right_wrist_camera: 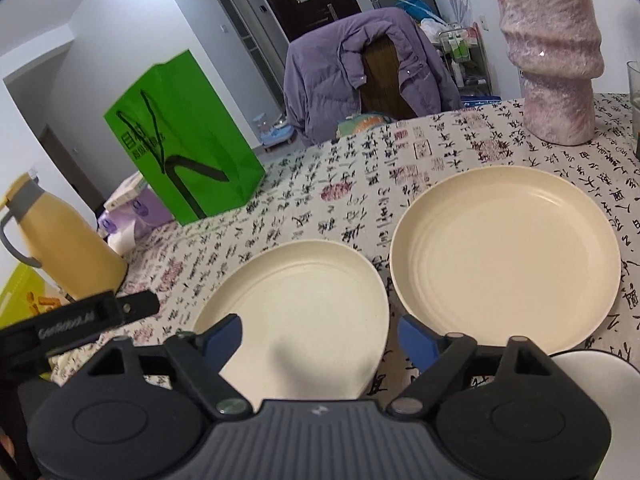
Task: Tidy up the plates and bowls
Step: 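Close the left tool on the second cream plate rim while the right tool grips it too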
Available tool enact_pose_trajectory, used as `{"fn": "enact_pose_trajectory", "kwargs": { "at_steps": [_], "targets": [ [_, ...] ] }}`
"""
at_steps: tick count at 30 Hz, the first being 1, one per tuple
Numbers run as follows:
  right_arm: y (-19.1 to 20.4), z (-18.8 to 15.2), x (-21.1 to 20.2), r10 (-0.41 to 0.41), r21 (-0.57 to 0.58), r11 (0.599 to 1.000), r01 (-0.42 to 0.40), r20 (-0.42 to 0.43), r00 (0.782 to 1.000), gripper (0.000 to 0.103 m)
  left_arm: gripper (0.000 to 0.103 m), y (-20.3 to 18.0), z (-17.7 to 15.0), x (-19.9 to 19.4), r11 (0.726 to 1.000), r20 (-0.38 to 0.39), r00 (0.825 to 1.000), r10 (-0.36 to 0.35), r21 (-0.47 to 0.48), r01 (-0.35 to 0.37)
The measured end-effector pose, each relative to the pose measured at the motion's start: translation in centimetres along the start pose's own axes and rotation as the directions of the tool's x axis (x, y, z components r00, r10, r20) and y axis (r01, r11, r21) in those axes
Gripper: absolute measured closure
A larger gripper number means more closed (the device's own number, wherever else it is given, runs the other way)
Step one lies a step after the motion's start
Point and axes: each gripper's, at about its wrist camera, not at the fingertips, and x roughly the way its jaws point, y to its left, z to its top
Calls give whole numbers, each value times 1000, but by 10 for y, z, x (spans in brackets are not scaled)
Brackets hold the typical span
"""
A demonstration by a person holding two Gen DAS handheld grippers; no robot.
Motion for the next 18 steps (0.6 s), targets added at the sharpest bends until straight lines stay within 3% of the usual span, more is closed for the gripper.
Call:
{"fn": "enact_pose_trajectory", "kwargs": {
  "at_steps": [7, 12, 15, 18],
  "targets": [
    [0, -3, 11, -40, -6, 999, 40, -33, 999, 30, 0, -3, 0, 20, 1000, -54, 998, 22, -1, -22],
    [-1, -6, 18, -41, -4, 999, 41, -57, 998, 41, 1, -7, -3, 35, 999, -93, 995, 37, 17, -36],
    [-3, -8, 22, -48, 2, 999, 48, -70, 996, 46, 6, -10, -5, 42, 998, -112, 992, 55, 37, -51],
    [-4, -9, 25, -57, 8, 998, 57, -63, 996, 49, 20, -13, -7, 47, 997, -129, 990, 64, 54, -58]
  ]
}}
